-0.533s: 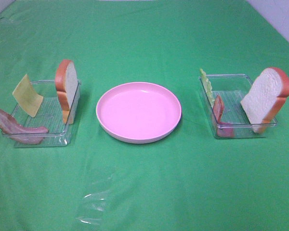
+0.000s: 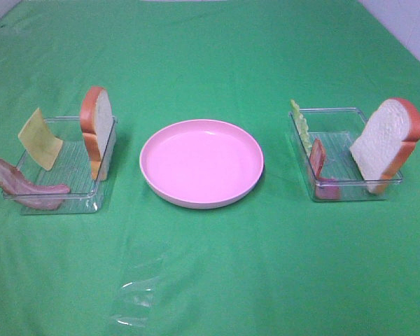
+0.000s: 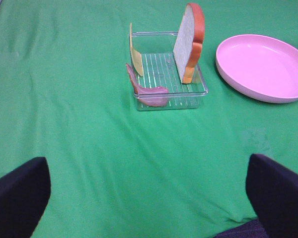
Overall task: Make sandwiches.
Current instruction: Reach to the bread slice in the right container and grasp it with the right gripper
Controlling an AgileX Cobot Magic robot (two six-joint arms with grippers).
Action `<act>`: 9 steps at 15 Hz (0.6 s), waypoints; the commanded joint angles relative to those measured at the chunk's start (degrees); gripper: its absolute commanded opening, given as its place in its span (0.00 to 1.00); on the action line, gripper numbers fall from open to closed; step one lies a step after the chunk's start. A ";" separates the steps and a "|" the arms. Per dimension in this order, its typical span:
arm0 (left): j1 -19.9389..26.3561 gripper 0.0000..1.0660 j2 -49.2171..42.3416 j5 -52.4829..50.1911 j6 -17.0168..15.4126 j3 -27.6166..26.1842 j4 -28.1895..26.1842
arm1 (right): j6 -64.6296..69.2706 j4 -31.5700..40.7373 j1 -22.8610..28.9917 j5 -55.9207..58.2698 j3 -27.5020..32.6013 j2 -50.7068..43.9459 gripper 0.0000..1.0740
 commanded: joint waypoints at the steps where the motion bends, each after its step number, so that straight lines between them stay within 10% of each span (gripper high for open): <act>1: 0.11 0.94 -0.74 -0.40 -0.23 0.06 -0.11 | 0.69 0.40 -0.23 -1.66 -1.15 0.57 0.91; 9: 0.11 0.94 -0.74 -0.40 -0.23 0.06 -0.11 | 2.46 0.40 -0.23 -10.43 -16.62 40.68 0.91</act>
